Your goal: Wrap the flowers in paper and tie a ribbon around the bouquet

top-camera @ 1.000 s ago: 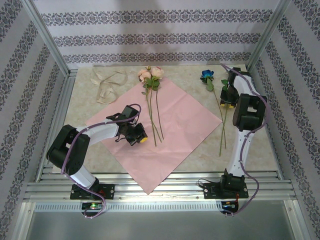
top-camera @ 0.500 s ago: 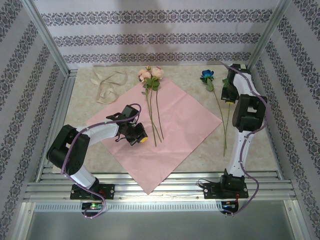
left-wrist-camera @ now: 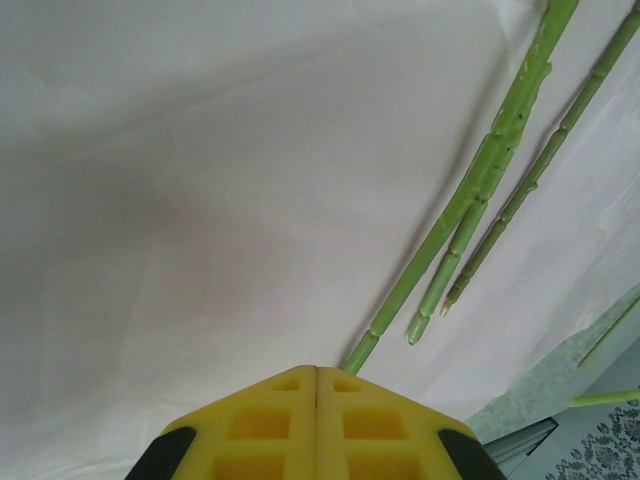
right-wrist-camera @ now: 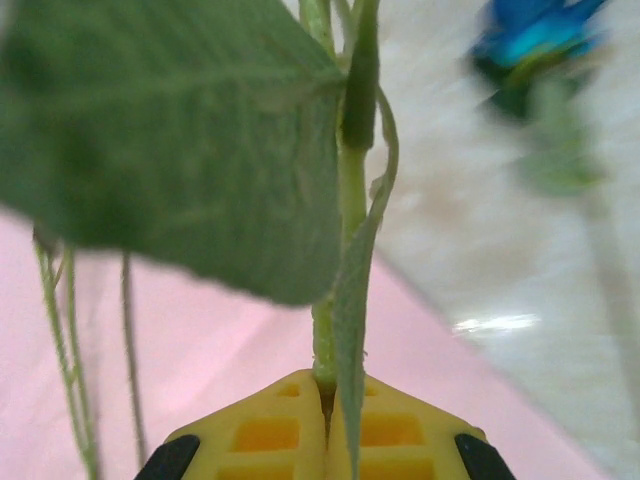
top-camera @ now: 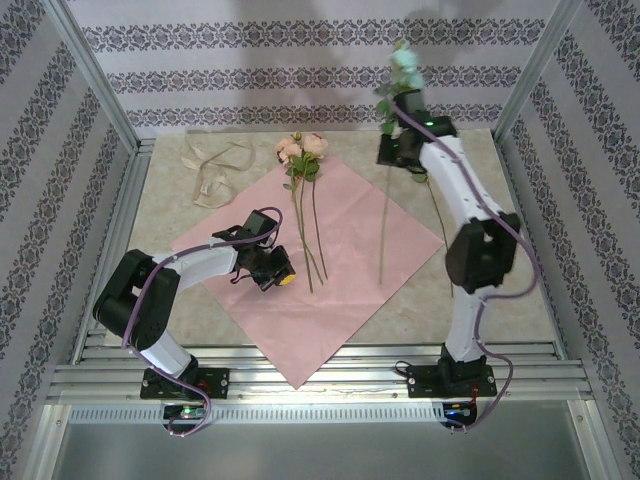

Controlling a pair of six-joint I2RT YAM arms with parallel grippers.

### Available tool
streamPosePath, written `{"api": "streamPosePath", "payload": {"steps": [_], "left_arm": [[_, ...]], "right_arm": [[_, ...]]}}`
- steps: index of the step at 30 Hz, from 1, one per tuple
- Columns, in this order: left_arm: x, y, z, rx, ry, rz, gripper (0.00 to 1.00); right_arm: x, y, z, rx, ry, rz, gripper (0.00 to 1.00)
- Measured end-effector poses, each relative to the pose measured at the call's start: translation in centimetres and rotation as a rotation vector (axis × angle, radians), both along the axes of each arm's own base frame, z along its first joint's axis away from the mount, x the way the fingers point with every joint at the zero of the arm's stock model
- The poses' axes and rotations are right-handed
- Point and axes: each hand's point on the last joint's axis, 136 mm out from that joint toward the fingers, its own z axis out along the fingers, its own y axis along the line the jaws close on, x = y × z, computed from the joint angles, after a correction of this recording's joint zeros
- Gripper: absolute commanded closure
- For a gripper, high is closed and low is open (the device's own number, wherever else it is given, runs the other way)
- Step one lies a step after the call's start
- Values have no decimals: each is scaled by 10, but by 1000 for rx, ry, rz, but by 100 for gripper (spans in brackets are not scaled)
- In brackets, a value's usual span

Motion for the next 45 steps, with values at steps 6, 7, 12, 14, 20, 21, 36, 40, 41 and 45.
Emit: {"api": "streamPosePath", "payload": {"steps": [6, 7, 12, 14, 20, 21, 36, 40, 41, 45], "left_arm": [[0, 0, 0, 2, 2, 0, 100], [-1, 0, 0, 2, 2, 0, 100], [0, 0, 0, 1, 1, 0, 100], [0, 0, 0, 1, 0, 0, 100], [0, 0, 0, 1, 1, 0, 100], [-1, 0, 0, 1, 1, 0, 100], [-16, 8, -11, 19, 36, 0, 100], [-15, 8, -9, 16, 29, 0, 100], [-15, 8, -9, 15, 29, 0, 100], [-15, 8, -9, 15, 28, 0, 100]], "right_arm": [[12, 64, -119, 102, 261, 52, 100], [12, 71, -131, 110, 286, 61, 100], [17, 102, -154, 136, 324, 113, 100], [17, 112, -150, 147, 316, 130, 100], [19, 130, -137, 205, 294, 157, 100], [21, 132, -135, 215, 287, 159, 100], [22, 158, -153, 312, 327, 158, 55], [18, 152, -146, 281, 317, 187, 42], [13, 148, -143, 269, 321, 193, 41], [-3, 111, -107, 237, 300, 180, 39]]}}
